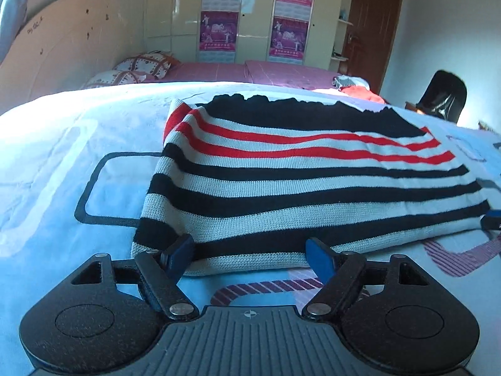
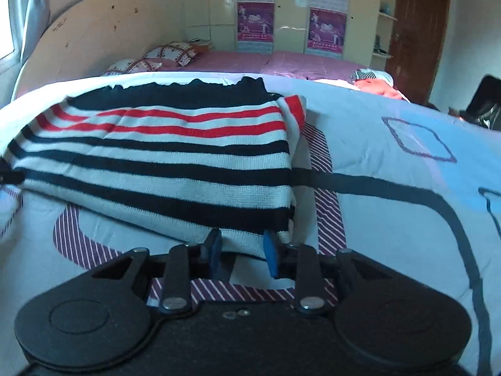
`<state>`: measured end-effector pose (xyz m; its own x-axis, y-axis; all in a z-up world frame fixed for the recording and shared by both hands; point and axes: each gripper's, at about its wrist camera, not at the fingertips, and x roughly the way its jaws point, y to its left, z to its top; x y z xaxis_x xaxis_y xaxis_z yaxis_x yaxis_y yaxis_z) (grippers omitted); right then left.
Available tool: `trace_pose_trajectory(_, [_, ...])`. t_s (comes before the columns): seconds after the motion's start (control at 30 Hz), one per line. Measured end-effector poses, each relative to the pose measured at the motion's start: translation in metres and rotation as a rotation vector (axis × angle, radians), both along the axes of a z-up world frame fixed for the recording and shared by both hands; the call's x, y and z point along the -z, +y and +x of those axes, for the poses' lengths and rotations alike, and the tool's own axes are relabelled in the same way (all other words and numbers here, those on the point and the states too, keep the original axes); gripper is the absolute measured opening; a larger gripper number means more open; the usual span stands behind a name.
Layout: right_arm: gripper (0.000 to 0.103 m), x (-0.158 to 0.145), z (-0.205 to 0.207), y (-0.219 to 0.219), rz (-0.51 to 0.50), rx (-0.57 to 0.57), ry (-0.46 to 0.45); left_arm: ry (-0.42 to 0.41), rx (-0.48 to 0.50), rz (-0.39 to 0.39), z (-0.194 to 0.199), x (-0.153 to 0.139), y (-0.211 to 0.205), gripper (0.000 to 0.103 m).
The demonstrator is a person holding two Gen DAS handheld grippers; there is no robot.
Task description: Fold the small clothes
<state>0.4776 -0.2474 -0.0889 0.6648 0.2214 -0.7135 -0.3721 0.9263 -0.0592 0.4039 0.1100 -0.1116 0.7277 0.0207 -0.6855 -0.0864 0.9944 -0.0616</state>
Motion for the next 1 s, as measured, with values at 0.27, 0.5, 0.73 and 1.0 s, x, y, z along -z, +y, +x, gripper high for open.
trace_pose_trajectory(0.27, [0.035,-0.025,-0.025,0.005,0.082,0.024,-0.073,0.001,-0.071,-0.020,-0.027,-0.026,-0.005,0.082])
trace_pose_trajectory(0.5, [0.018,-0.039,-0.054,0.020,0.268,-0.005,-0.094,-0.060,-0.222,-0.463,-0.057,0.009,0.037,0.082])
trace_pose_trajectory(0.73, [0.012,-0.048,-0.026,0.054,0.302,0.007,-0.090,-0.153,-0.323,-0.717,-0.046,0.037,0.059,0.082])
trace_pose_trajectory(1.0, [0.009,-0.036,0.026,0.098,0.261,-0.027,-0.081,-0.244,-0.319,-0.741,0.000,0.051,0.063,0.081])
